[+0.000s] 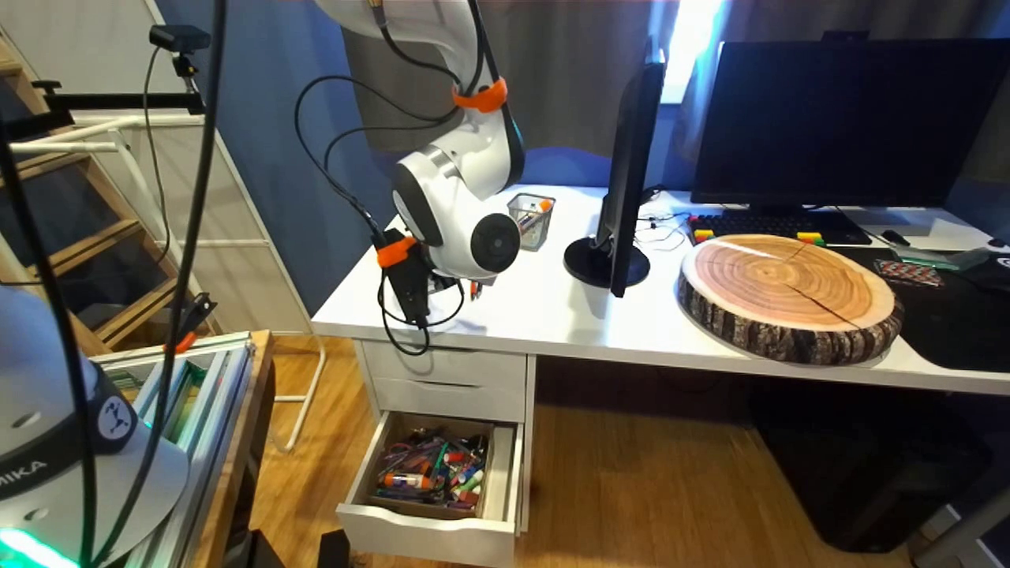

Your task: Put the grey basket in its upright position

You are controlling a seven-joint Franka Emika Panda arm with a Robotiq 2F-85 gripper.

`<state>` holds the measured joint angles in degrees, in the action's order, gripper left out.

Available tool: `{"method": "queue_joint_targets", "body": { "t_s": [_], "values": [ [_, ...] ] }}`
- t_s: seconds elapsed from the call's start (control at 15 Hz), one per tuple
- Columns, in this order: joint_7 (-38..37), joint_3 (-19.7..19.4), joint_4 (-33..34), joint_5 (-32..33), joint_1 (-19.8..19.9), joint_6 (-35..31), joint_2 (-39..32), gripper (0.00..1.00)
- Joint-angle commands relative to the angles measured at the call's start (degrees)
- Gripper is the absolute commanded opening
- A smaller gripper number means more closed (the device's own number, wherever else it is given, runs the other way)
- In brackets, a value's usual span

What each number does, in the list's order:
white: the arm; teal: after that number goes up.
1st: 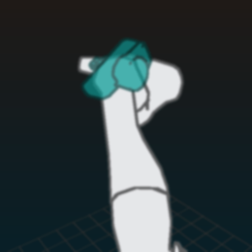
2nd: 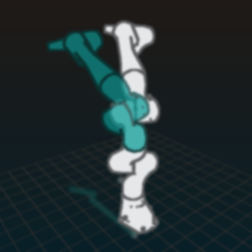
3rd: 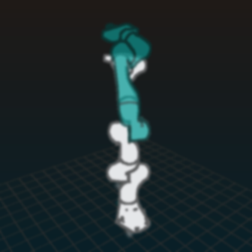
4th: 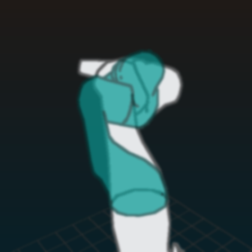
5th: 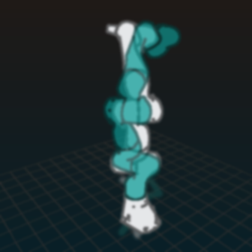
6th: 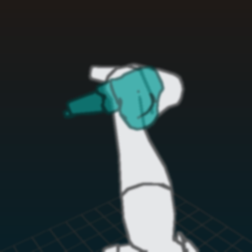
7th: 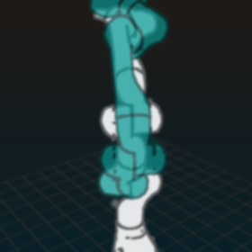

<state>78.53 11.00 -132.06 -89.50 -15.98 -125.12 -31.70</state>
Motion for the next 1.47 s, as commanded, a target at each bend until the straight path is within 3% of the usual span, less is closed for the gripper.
{"method": "queue_joint_targets", "body": {
  "t_s": [0.0,0.13,0.27,0.93,1.0,1.4],
  "values": [
    [0.68,-0.17,3.85,-1.28,0.09,2.83,-4.51,1.0],
    [0.71,-0.26,4.88,-1.23,0.21,4.13,-5.78,1.0],
    [0.82,-0.39,5.64,-1.11,0.23,5.12,-6.66,0.72],
    [-0.78,-1.14,5.41,-0.22,-0.03,6.9,-5.97,0.04],
    [-0.93,-1.08,5.39,-0.1,0.14,7.39,-5.86,0.0],
    [-4.12,-0.67,3.95,0.21,-1.19,6.03,-1.79,0.02]
  ]
}}
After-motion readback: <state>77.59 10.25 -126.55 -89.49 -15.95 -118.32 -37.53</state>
